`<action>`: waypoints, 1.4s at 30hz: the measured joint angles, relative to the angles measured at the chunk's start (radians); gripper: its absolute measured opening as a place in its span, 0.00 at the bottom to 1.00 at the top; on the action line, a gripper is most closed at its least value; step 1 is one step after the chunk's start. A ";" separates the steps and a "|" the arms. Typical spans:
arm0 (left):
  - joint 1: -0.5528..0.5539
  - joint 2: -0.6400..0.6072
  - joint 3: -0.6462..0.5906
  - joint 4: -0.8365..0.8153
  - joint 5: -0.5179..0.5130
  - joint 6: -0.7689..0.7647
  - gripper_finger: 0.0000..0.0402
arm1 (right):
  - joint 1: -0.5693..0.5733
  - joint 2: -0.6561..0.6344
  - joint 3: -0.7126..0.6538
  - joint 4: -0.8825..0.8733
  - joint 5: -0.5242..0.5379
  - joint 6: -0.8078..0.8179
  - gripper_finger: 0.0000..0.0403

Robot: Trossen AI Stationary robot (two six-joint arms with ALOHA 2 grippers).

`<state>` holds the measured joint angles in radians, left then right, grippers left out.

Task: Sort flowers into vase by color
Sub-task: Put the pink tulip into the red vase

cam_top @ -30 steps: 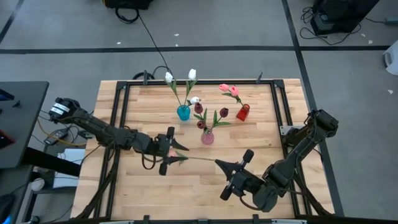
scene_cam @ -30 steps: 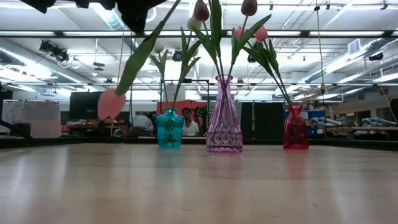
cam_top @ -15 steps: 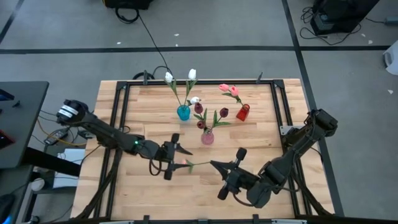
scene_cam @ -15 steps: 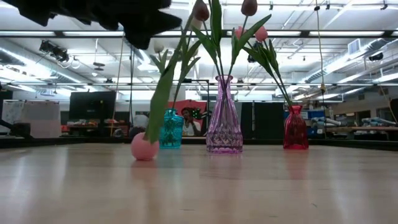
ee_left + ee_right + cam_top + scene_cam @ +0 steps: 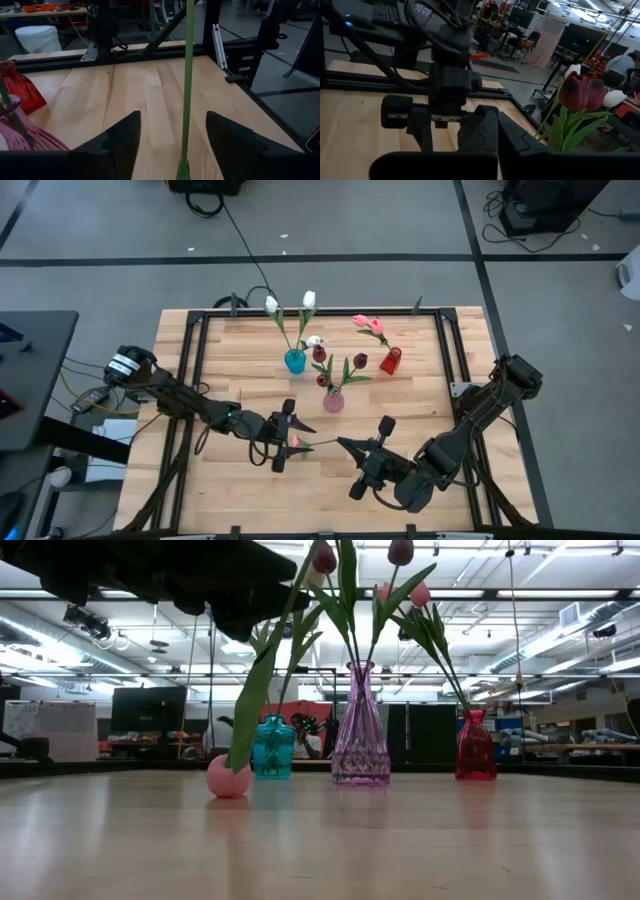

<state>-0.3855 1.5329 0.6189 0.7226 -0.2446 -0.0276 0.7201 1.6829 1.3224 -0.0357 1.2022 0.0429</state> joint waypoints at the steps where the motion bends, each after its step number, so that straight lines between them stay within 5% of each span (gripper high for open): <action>1: 0.000 0.007 0.000 0.001 0.000 -0.004 0.55 | 0.000 0.000 0.000 0.000 0.000 0.000 0.00; 14: 0.032 0.024 0.000 0.001 0.057 -0.068 0.04 | -0.017 0.000 0.000 0.019 -0.096 0.061 0.09; 23: 0.079 0.000 0.000 -0.021 0.179 -0.129 0.02 | 0.009 -0.024 0.000 -0.004 -0.115 0.062 0.21; 32: 0.093 -0.168 0.000 -0.182 0.182 -0.137 0.02 | 0.025 -0.024 0.000 -0.106 -0.124 0.157 0.33; 42: 0.098 -0.249 0.000 -0.216 0.139 -0.164 0.02 | -0.081 0.010 0.000 -0.137 -0.348 0.214 0.33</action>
<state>-0.2880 1.2842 0.6193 0.5066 -0.1054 -0.1912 0.6387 1.6924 1.3220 -0.1728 0.8541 0.2570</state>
